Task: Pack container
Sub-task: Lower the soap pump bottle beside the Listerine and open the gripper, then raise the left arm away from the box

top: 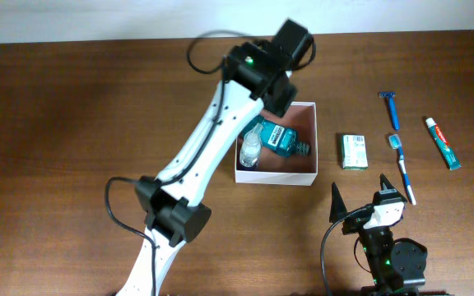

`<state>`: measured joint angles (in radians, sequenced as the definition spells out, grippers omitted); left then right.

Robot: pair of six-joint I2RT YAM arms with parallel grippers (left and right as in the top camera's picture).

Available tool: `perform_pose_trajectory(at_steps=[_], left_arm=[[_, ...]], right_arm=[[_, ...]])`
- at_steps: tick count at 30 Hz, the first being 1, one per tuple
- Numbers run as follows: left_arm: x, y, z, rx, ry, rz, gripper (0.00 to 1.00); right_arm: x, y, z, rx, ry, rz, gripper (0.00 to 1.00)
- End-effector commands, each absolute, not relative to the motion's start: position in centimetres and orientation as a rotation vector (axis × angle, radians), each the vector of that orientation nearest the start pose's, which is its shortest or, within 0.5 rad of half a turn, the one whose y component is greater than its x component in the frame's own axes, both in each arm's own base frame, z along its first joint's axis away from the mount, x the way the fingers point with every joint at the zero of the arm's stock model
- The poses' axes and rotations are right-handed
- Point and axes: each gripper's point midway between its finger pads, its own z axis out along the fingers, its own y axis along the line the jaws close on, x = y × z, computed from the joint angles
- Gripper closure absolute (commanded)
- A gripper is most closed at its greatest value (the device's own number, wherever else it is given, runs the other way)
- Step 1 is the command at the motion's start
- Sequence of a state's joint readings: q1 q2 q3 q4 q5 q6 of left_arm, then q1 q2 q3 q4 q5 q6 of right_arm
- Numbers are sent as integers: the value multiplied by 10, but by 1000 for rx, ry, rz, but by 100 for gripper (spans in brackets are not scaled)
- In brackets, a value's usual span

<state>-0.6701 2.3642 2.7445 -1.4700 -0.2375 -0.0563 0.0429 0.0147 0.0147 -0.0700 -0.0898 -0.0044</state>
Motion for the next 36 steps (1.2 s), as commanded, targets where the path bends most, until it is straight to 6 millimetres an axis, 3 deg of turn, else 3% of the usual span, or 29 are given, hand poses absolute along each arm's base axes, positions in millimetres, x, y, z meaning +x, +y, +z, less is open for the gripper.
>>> perform_pose_trajectory(at_steps=[1,6,9,13,19,25,30,36], left_arm=[[451,-275,285,589,2381,95,1],[454,-232,323,365,2354,51,1],[459,-182,333,149,2374,89,0],[470,-118,336,-70,2398,106,1],[483,-56,327,-228,2442,36,1],[487,7,320,-386,2448,105,1],[486,40,315,-469,2451,137,1],[485,50,315,-495,2447,146,1]], right_arm=[[245,26,158,-108,1636,97,1],[245,26,158,-108,1636,97,1],[245,26,158,-108,1636,97,1],[245,26,158,-108,1636,97,1],[245,26,158,-108,1636,97,1],[245,26,158,-108,1636,97,1],[245,26,158,-108,1636,97,1],[243,34,159,-144,1630,137,1]])
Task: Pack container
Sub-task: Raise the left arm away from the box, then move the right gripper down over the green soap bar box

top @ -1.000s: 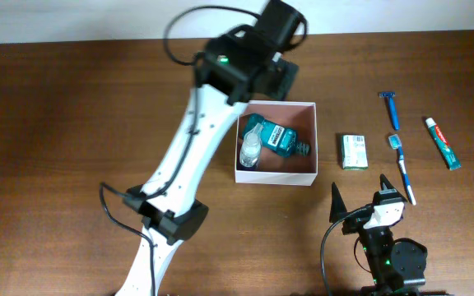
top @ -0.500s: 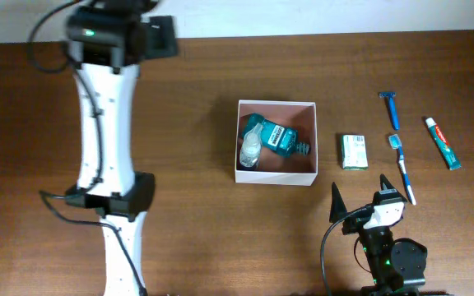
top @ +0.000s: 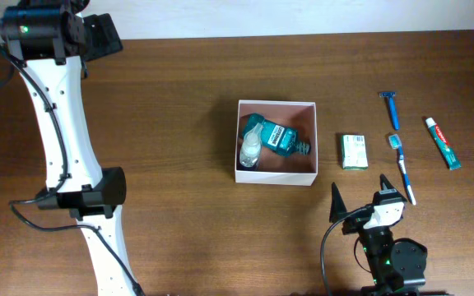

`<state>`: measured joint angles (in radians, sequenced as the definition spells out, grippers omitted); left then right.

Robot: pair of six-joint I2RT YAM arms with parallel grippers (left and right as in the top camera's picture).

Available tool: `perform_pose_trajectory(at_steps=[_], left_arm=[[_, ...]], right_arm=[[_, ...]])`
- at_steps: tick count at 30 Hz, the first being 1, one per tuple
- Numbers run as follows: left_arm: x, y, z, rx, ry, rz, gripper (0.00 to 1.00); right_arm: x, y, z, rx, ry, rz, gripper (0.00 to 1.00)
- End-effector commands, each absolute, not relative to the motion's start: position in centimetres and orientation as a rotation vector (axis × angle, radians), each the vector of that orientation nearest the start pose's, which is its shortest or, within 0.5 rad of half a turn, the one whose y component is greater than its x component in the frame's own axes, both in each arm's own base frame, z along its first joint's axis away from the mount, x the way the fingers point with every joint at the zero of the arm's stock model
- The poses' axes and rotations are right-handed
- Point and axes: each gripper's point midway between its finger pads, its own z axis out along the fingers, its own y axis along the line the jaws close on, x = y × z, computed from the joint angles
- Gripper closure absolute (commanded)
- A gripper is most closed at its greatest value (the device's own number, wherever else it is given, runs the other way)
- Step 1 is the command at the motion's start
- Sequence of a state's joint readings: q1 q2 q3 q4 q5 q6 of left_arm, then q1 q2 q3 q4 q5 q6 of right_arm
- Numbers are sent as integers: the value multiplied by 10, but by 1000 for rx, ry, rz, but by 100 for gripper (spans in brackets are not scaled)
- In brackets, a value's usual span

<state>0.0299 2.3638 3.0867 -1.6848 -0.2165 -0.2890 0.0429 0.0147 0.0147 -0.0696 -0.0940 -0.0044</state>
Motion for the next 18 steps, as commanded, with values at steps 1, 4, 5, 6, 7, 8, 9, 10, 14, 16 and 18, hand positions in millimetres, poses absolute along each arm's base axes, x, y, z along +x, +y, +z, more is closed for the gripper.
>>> perform_pose_trajectory(at_steps=[1,4,5,6,7,8,9,10,14,16,18], left_arm=[[485,50,315,-495,2447,146,1],[485,50,315,-495,2447,146,1],[485,50,315,-495,2447,146,1],[485,50,315,-495,2447,146,1],[485,50,315,-495,2447,146,1],[485,50,315,-495,2447,146,1],[485,50,315,-495,2447,146,1],[485,50,315,-495,2447,146,1],[485,50,315,-495,2447,146,1],[485,50,315,-495,2447,146,0],[485,50,315,-495,2447,146,1]], right_arm=[[243,35,159,-148,1630,141,1],[243,36,158,-124,1637,169,1],[243,36,158,-94,1639,200,1],[243,36,161,-51,1632,241,1],[244,36,166,-24,1615,272,1],[243,40,171,-29,1597,305,1],[242,45,176,-53,1574,323,1],[241,48,183,-74,1546,333,1],[235,46,226,-108,1416,293,1],[233,37,246,-81,1405,234,1],[233,22,259,-28,1451,152,1]])
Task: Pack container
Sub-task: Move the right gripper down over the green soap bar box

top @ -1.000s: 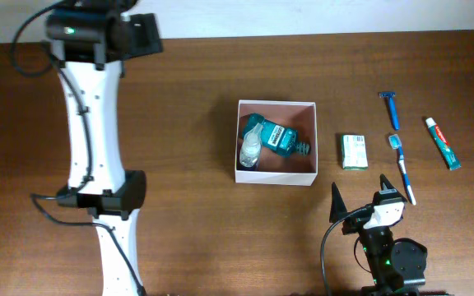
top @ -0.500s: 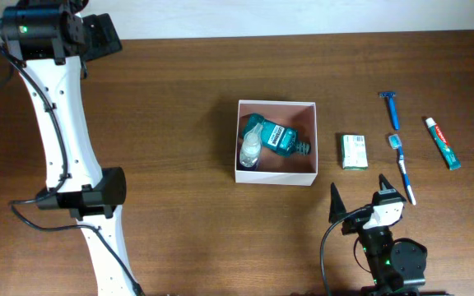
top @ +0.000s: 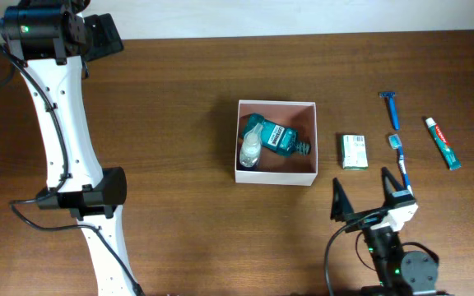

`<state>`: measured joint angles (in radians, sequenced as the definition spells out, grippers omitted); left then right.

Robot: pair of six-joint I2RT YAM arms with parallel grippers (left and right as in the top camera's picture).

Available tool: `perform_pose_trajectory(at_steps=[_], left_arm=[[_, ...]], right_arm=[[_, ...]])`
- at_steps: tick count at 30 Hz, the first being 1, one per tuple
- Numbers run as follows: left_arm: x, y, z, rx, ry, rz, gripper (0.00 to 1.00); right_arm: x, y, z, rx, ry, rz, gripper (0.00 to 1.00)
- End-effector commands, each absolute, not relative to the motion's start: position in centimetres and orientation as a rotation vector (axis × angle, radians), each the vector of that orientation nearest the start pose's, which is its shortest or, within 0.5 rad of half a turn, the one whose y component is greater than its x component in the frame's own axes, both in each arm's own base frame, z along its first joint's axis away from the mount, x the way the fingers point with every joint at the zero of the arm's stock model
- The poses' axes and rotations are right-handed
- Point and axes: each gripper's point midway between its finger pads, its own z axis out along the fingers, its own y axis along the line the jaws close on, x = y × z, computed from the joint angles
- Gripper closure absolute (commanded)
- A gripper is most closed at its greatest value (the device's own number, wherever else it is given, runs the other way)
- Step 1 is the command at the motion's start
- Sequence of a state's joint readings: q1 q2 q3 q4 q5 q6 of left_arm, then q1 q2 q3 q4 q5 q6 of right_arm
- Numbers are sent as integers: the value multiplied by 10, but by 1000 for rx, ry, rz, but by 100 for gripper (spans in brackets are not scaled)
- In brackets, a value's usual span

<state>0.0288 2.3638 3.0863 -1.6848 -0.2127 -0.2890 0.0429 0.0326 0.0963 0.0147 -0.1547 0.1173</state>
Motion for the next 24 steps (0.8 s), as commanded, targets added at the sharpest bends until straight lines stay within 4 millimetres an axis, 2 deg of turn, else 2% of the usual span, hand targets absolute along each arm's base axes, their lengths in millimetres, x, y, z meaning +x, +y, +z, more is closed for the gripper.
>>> perform_pose_trajectory(at_steps=[1,5,9,13,17,19,24], left_arm=[[485,50,315,-495,2447,146,1],[485,50,315,-495,2447,146,1],[485,50,315,-495,2447,146,1],[485,50,315,-495,2447,146,1],[485,50,315,-495,2447,146,1],[485,50,315,-495,2447,146,1],[485,50,315,-495,2447,146,1]], right_arm=[[234,14,263,-13,1500,93,1],[247,-8,274,21,1718,-53,1],[276,-23,289,52,1946,-83,1],[313,-34,290,86,2145,-41,1],[343,-43,267,117,2333,-15,1],[360,-47,245,126,2409,-7,1],[385,-51,186,140,2550,12,1]])
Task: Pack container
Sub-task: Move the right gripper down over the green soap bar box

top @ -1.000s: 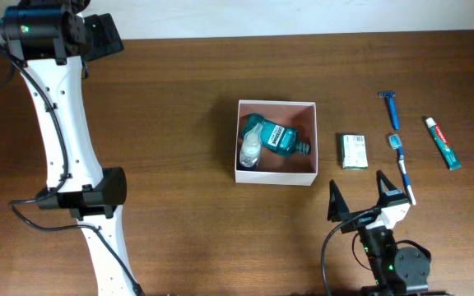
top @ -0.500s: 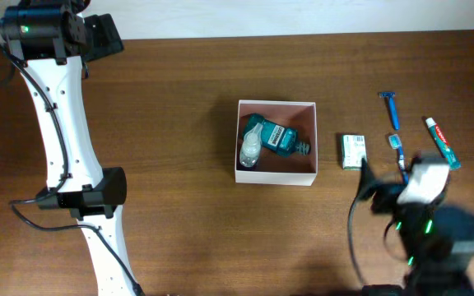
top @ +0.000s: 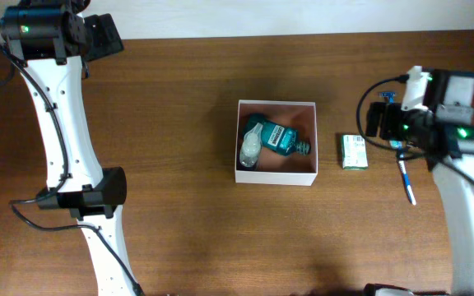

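The white box (top: 306, 178) sits mid-table with a teal mouthwash bottle (top: 276, 137) and a small clear bottle (top: 250, 151) lying in it. To its right lies a green soap box (top: 353, 152). My right gripper (top: 372, 123) hovers just above the soap box's far right corner, with its dark fingers apart and nothing in them. A toothbrush (top: 405, 179) and a blue razor (top: 387, 95) show partly beside the right arm. The arm hides the toothpaste. My left gripper (top: 104, 36) is raised at the far left corner, its fingers hidden under the wrist.
The left arm's white links (top: 60, 123) run down the table's left side to its base. The right arm (top: 459, 189) covers the right edge. Bare wood surrounds the box on its left and in front.
My right arm has risen from its low pose at the front edge. Its gripper now hangs over the items on the right, by the soap box and razor. The left arm has stayed put.
At first my left gripper was over the box that held the two bottles, and the right arm was folded at the front. The left arm then stood back at the far left corner. After that the right arm stirred, and it now reaches over the right-hand items.
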`<state>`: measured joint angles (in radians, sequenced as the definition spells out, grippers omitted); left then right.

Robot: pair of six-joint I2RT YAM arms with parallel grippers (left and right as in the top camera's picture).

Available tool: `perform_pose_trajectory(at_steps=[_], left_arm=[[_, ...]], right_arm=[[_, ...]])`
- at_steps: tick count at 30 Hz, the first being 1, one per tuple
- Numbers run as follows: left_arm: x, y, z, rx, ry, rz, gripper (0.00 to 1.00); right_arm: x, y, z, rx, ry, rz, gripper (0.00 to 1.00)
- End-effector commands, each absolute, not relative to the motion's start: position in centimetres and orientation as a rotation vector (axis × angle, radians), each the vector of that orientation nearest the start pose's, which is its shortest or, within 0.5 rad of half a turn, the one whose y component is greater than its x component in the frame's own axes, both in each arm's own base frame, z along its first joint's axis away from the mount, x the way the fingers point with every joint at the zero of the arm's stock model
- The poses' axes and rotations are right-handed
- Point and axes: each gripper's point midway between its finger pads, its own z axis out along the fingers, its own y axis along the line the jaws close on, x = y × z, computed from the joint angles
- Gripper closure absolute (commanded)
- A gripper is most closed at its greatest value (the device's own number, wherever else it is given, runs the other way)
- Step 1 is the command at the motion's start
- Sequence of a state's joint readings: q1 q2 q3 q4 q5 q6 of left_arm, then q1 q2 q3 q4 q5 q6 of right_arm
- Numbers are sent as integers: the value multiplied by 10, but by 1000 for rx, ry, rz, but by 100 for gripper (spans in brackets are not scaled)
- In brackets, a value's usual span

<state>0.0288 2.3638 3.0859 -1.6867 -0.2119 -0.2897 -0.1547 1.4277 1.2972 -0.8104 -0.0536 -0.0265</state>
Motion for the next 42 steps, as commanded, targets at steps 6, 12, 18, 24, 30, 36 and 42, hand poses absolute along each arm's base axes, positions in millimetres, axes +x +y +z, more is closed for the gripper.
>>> perform_pose_trajectory(at_steps=[6,12,18,24,30,36,42], left_arm=[[485,50,315,-495,2447,146,1],[485,50,315,-495,2447,146,0],[485,50,315,-495,2447,146,1],[485,50,315,-495,2447,146,1],[485,50,315,-495,2447,146,1],[485,50,315,-495,2447,146,1],[485,50,315,-495,2447,146,1]], right_arm=[[394,-51,116,155,2732,40,1],[396,-49,69,8,2840,49,1],[395,-39,45,-161,2880,128,1],[393,-36,33,-186,2907,153,1],[392,-37,26,-168,2925,156,1],[394,-37,26,-134,2917,156,1],[393,-37,24,-133,2923,158,1]])
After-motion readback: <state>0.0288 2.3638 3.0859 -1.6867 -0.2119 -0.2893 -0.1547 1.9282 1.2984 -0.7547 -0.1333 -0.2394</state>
